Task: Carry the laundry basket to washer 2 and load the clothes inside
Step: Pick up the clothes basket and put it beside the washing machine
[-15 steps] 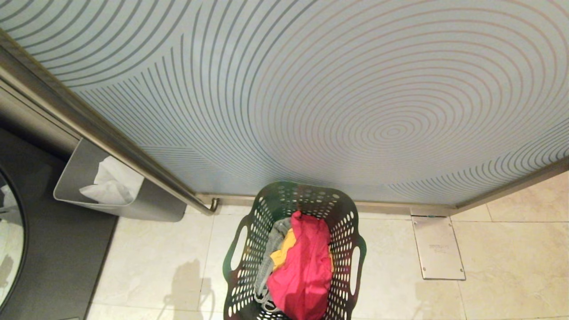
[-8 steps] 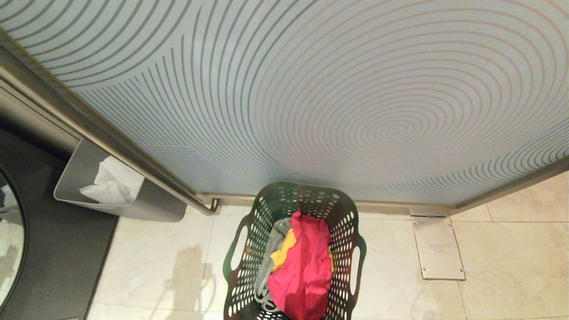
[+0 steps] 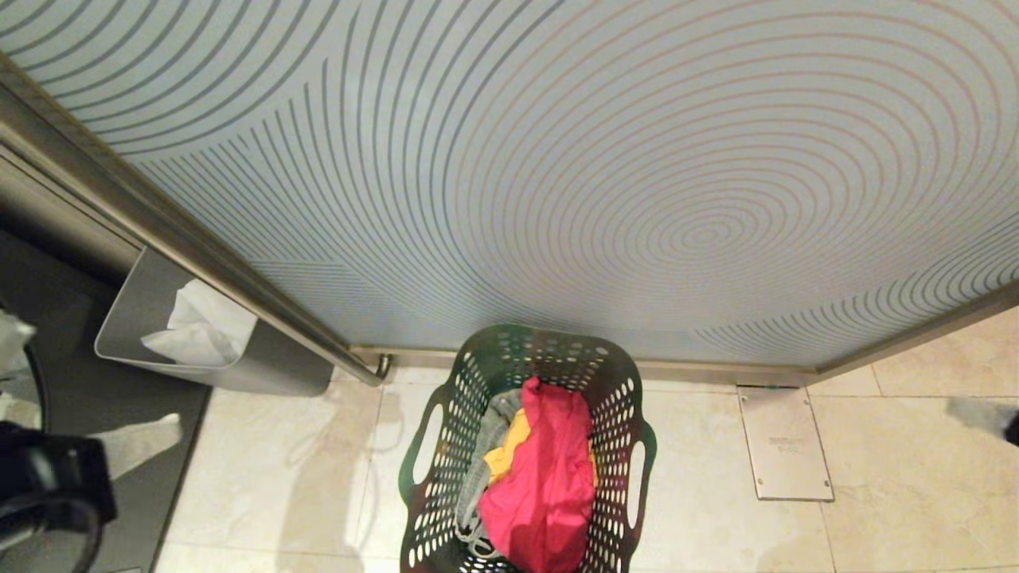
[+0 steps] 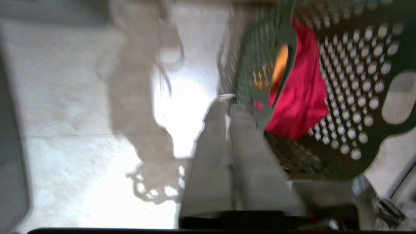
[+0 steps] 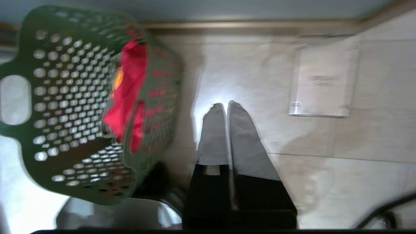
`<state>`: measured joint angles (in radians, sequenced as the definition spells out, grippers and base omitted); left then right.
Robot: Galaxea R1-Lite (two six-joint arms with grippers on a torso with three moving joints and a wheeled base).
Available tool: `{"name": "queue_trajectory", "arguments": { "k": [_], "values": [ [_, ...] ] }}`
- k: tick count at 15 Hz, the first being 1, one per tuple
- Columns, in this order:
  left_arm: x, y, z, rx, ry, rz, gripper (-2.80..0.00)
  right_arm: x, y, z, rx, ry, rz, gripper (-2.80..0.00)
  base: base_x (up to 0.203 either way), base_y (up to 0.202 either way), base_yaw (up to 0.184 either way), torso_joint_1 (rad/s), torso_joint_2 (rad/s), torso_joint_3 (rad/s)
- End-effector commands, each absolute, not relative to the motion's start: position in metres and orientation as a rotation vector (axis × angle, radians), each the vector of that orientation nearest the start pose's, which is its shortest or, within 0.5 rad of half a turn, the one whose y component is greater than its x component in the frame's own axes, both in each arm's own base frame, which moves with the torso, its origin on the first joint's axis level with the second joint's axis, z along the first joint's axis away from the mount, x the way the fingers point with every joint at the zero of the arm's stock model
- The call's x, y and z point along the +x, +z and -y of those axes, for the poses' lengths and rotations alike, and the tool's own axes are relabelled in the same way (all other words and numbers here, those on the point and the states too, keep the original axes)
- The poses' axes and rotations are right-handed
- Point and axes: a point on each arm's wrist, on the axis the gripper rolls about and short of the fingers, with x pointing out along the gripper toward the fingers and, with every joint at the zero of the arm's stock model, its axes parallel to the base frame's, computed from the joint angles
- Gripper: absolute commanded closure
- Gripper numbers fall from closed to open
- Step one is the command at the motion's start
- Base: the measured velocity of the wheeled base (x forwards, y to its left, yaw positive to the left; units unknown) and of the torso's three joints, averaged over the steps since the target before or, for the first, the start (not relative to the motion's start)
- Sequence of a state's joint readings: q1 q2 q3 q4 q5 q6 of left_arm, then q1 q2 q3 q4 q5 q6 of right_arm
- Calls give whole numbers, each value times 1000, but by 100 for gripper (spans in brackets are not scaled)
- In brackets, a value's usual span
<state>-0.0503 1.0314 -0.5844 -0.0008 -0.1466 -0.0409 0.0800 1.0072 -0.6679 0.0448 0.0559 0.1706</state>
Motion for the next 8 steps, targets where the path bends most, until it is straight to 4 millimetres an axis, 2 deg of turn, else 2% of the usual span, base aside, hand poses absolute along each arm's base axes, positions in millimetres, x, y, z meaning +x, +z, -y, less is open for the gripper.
{"name": "queue_trajectory", "arguments": {
  "k": [1,3,4,6,8],
  "values": [
    [178,173,28,-45,-271,-680,-280,199,194,-36,189,168,-583,-280,0,0,0,0,0,0],
    [180,173,38,-21,-306,-684,-280,222,189,-62,243,244,-558,-280,0,0,0,0,0,0],
    [183,170,38,-13,-287,-697,-280,226,190,-76,279,279,-562,-280,0,0,0,0,0,0],
    [180,170,37,-8,-283,-699,-280,226,188,-100,340,317,-592,-280,0,0,0,0,0,0],
    [180,171,43,9,-299,-697,-280,229,185,-108,367,315,-614,-280,0,0,0,0,0,0]
  ]
}}
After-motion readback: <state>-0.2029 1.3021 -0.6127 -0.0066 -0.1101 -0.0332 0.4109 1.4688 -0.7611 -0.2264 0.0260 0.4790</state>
